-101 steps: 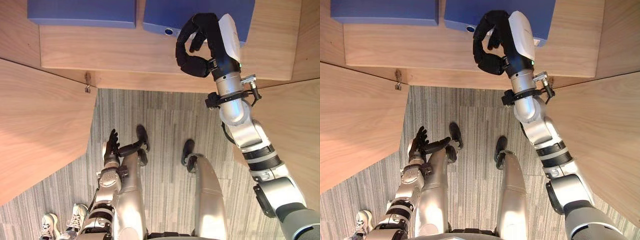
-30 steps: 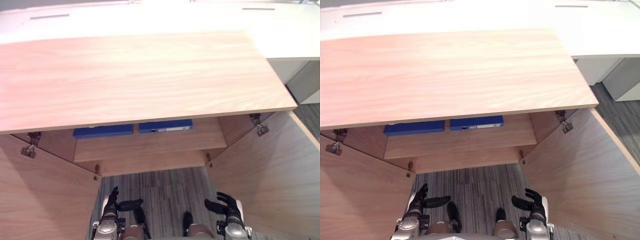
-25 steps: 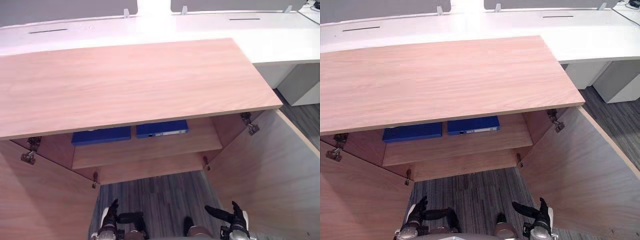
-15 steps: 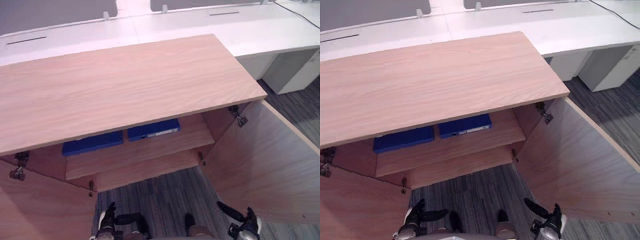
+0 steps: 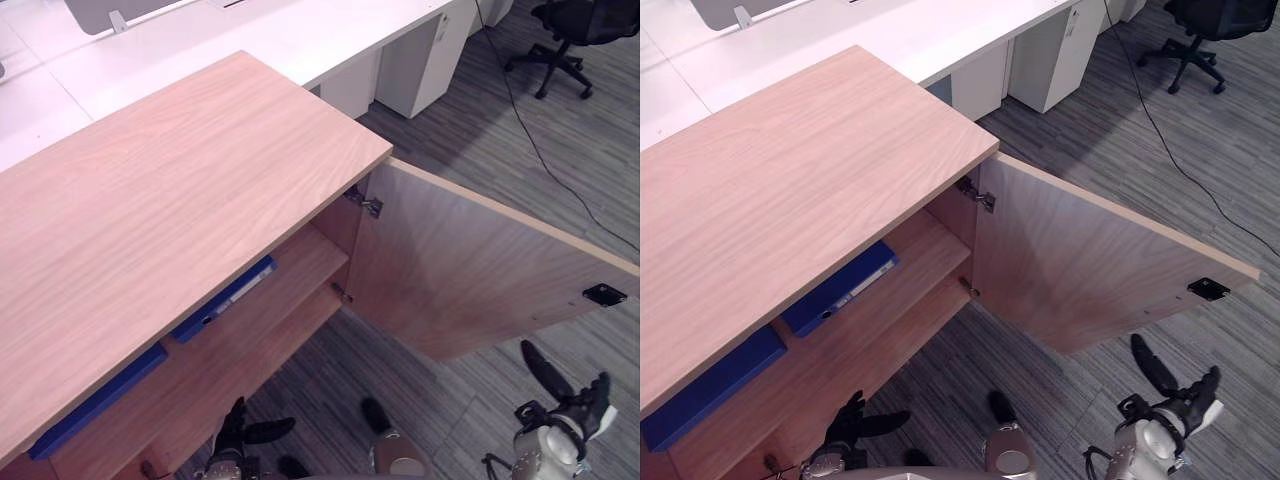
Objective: Walk over to the cabinet, pick up the folder, carry it to the office cabinet, place the folder inside the office cabinet, then close the office cabinet door
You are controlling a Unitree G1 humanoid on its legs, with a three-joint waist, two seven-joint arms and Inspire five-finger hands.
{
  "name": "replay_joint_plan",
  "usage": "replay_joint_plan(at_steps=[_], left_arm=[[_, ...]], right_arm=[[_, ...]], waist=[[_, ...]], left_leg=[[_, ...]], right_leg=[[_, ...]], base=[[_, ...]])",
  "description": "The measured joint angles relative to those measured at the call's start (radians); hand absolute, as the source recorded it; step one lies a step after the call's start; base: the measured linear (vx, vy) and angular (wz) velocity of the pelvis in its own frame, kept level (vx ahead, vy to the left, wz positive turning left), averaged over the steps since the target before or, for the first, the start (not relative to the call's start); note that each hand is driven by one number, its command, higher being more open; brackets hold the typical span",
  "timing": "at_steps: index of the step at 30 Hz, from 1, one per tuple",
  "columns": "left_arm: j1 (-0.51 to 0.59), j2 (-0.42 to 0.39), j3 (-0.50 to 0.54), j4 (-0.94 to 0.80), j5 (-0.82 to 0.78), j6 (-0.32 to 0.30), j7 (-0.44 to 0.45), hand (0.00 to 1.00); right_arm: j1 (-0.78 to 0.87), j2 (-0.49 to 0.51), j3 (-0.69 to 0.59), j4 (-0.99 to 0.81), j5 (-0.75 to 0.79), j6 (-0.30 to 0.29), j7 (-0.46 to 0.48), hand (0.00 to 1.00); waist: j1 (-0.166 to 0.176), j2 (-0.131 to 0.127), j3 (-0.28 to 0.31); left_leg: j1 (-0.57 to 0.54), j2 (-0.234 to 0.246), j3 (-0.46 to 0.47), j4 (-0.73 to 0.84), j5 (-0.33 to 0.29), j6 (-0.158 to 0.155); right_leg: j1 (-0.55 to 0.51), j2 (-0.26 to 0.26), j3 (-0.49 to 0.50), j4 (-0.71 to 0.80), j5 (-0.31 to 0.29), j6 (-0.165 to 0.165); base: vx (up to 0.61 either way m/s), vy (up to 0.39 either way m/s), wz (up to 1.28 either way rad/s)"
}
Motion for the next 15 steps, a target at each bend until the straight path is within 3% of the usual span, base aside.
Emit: replay_joint_plan(at_steps=[4, 7, 15], left_arm=[[0.017, 0.005, -0.027, 0.007, -0.003, 0.0, -0.003, 1.0], [0.018, 0.029, -0.056, 0.01, -0.001, -0.003, -0.008, 1.0], [0.015, 0.046, -0.126, 0.03, 0.021, -0.027, -0.033, 1.0]], right_arm=[[-0.09, -0.158, 0.007, 0.045, 0.033, -0.036, 0.032, 1.0], [-0.123, -0.224, 0.04, 0.11, 0.071, -0.04, 0.068, 1.0], [-0.121, -0.267, 0.107, 0.138, 0.101, -0.041, 0.115, 1.0]], waist=[[0.0, 0.048, 0.026], [0.0, 0.048, 0.027], [-0.027, 0.047, 0.027]], left_leg=[[-0.021, -0.013, -0.036, 0.007, 0.002, 0.003], [-0.041, -0.019, -0.054, 0.005, 0.011, 0.009], [-0.045, -0.031, -0.109, -0.015, 0.029, 0.014]], right_leg=[[-0.007, -0.019, -0.037, -0.004, -0.001, 0.001], [-0.022, -0.025, -0.055, -0.017, -0.003, 0.001], [-0.021, -0.027, -0.078, -0.035, 0.005, 0.007]], base=[[-0.06, -0.04, 0.17], [-0.06, -0.062, 0.01], [-0.04, -0.049, 0.04]])
